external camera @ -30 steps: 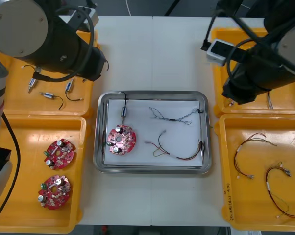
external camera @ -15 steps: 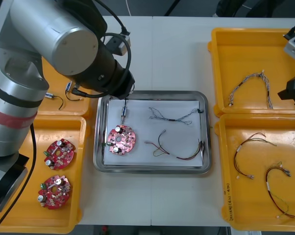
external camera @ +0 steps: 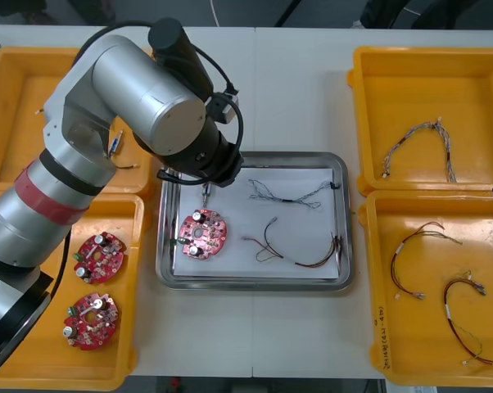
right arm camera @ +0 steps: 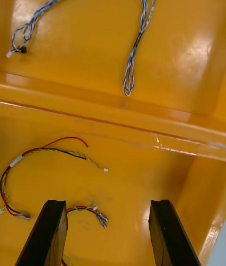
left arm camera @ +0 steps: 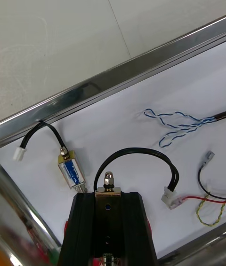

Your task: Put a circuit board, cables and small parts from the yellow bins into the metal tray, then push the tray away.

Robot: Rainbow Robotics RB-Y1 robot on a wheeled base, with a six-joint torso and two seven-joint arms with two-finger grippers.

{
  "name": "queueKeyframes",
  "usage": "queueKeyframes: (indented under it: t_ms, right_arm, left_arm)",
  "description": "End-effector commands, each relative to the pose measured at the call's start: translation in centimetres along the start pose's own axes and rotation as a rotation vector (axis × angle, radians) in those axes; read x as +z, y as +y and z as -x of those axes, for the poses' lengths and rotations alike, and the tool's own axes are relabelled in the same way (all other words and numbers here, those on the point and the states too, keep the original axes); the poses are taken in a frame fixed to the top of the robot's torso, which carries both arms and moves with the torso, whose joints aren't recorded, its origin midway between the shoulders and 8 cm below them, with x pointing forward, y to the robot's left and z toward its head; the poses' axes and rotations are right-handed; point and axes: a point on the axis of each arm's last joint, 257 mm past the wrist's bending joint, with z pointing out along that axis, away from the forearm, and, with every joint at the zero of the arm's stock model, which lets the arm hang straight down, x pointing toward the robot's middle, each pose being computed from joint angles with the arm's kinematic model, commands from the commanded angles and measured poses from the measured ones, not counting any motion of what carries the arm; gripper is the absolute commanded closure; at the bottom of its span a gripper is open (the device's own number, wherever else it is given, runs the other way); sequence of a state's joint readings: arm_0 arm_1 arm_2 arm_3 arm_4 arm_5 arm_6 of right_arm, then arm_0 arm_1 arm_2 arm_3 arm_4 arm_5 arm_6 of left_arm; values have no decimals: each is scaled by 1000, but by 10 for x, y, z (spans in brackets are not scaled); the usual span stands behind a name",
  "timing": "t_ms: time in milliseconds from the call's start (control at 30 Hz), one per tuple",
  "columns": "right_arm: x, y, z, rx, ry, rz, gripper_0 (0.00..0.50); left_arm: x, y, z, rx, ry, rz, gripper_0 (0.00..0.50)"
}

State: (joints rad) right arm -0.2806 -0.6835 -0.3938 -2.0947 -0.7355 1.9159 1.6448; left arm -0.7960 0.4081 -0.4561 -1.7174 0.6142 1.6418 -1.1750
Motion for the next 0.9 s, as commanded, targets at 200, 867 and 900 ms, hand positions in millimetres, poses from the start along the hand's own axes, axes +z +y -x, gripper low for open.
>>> queueKeyframes:
  t_ms: [200,867,900]
  right_arm:
    - [3,8,-25,184,19,-5,0]
    - [11,20,-42,280,52,17,0]
    - [11,20,-43,280,53,16,0]
  left_arm:
    - [20,-26,20,-20,-55,-15,496]
    - [33,-25,14,-22,-44,-6,0]
    - [33,-25,14,-25,-44,-6,0]
